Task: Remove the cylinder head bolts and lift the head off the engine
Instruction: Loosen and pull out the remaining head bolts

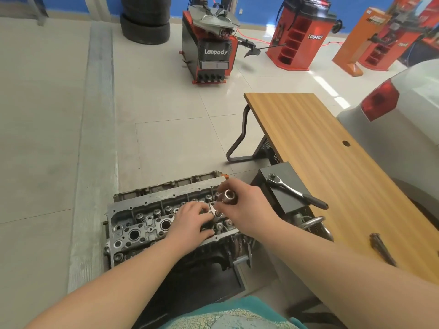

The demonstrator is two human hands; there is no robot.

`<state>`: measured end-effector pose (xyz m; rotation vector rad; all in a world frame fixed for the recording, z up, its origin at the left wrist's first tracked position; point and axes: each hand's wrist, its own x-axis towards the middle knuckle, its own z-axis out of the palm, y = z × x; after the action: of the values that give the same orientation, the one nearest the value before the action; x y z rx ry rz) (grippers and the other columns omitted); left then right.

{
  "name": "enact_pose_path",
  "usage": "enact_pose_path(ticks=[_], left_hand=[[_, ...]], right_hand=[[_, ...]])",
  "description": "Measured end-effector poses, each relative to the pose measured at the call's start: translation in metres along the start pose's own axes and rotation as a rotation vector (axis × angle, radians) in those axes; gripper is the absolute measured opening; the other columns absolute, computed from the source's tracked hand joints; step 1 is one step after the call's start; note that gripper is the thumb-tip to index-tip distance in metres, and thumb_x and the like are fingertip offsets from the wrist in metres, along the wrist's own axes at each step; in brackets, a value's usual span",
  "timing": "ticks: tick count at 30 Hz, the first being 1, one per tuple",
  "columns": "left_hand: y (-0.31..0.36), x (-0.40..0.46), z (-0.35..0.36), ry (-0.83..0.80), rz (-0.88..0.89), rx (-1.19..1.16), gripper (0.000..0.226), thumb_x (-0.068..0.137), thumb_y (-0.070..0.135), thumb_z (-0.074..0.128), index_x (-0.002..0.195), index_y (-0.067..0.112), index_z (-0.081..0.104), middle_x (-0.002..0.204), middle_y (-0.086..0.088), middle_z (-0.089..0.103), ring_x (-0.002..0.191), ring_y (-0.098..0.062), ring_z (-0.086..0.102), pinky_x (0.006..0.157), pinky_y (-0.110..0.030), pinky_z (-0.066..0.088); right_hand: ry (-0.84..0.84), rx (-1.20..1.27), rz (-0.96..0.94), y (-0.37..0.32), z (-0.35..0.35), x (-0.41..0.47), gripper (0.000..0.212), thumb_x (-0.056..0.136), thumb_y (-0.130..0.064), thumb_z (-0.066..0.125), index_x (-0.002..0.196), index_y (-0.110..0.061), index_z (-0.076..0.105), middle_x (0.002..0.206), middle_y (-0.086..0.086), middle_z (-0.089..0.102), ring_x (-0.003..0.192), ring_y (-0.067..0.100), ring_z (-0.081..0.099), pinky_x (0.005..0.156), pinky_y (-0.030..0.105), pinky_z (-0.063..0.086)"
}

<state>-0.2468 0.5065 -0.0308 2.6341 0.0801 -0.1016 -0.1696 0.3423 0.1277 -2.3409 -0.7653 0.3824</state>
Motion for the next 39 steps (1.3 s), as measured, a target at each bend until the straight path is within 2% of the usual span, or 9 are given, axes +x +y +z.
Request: enact_pose_path(ticks=[6,9,14,19,23,26,30,33,39], left_hand=[[0.001,0.001,0.007,0.081,-0.016,0.048,0.032,0.092,0.056,0.072,0.12,0.041,0.076,0.138,0.011,0.059,0.137,-0.023,0.047,0.119,-0.05,0.037],[0.001,0.0,0.008,0.111,0.001,0.019,0.029,0.093,0.051,0.074,0.122,0.046,0.075,0.138,0.008,0.06,0.137,-0.025,0.048,0.118,-0.052,0.038],[0.001,-0.001,0.01,0.113,0.009,0.024,0.027,0.092,0.045,0.077,0.119,0.044,0.077,0.135,0.006,0.063,0.135,-0.027,0.052,0.117,-0.055,0.04],[0.003,-0.002,0.008,0.109,0.016,0.044,0.022,0.091,0.043,0.079,0.113,0.041,0.079,0.135,0.005,0.063,0.135,-0.027,0.052,0.116,-0.054,0.041],[0.01,-0.005,0.004,0.081,-0.014,0.075,0.02,0.09,0.04,0.082,0.11,0.039,0.08,0.137,0.002,0.064,0.135,-0.03,0.053,0.114,-0.054,0.042],[0.019,-0.007,0.001,0.07,-0.062,0.074,0.021,0.088,0.038,0.084,0.109,0.039,0.08,0.138,0.002,0.064,0.135,-0.03,0.054,0.114,-0.052,0.042],[0.027,-0.006,0.0,0.085,-0.137,0.02,0.024,0.088,0.033,0.086,0.11,0.04,0.08,0.137,0.007,0.061,0.134,-0.02,0.05,0.115,-0.045,0.039],[0.035,-0.002,-0.004,0.104,-0.209,-0.083,0.03,0.092,0.03,0.081,0.119,0.043,0.075,0.132,0.019,0.054,0.129,-0.002,0.038,0.115,-0.036,0.034],[0.074,0.022,-0.007,0.236,-0.346,-0.112,0.029,0.096,0.015,0.077,0.122,0.027,0.075,0.123,0.015,0.059,0.125,-0.002,0.041,0.111,-0.034,0.035]], right_hand=[[0.445,0.562,0.101,0.005,-0.032,-0.015,0.016,0.098,-0.039,0.071,0.113,-0.041,0.066,0.09,-0.003,0.075,0.084,0.017,0.075,0.073,0.034,0.063],[0.611,0.808,0.298,0.023,-0.049,-0.018,0.013,0.105,-0.038,0.061,0.117,-0.034,0.065,0.081,0.0,0.072,0.074,0.017,0.074,0.069,0.036,0.064],[0.572,1.115,0.666,0.078,-0.047,-0.02,0.025,0.109,-0.038,0.056,0.117,-0.015,0.061,0.073,0.003,0.057,0.051,0.013,0.045,0.045,0.028,0.043],[0.167,0.584,0.799,0.136,-0.034,-0.01,0.019,0.103,-0.033,0.063,0.108,-0.016,0.07,0.083,0.007,0.073,0.051,0.013,0.057,0.045,0.028,0.047],[-0.085,0.05,0.739,0.173,-0.04,0.006,0.011,0.087,-0.01,0.058,0.091,-0.018,0.065,0.082,0.007,0.065,0.074,0.024,0.065,0.059,0.04,0.059],[-0.135,-0.181,0.613,0.196,-0.052,0.028,0.016,0.088,-0.01,0.053,0.077,-0.022,0.056,0.076,0.002,0.056,0.067,0.019,0.057,0.053,0.03,0.042],[-0.07,-0.504,0.42,0.227,-0.065,0.071,0.006,0.098,-0.021,0.056,0.104,-0.021,0.057,0.101,0.001,0.05,0.084,0.021,0.058,0.07,0.036,0.048],[-0.14,-0.589,0.417,0.254,-0.074,0.093,0.012,0.094,-0.014,0.054,0.105,-0.018,0.052,0.108,0.005,0.049,0.093,0.029,0.057,0.072,0.041,0.049],[-0.307,-0.7,0.338,0.302,-0.075,0.109,0.025,0.095,-0.008,0.052,0.118,-0.016,0.057,0.112,0.004,0.061,0.097,0.029,0.062,0.073,0.04,0.047]])
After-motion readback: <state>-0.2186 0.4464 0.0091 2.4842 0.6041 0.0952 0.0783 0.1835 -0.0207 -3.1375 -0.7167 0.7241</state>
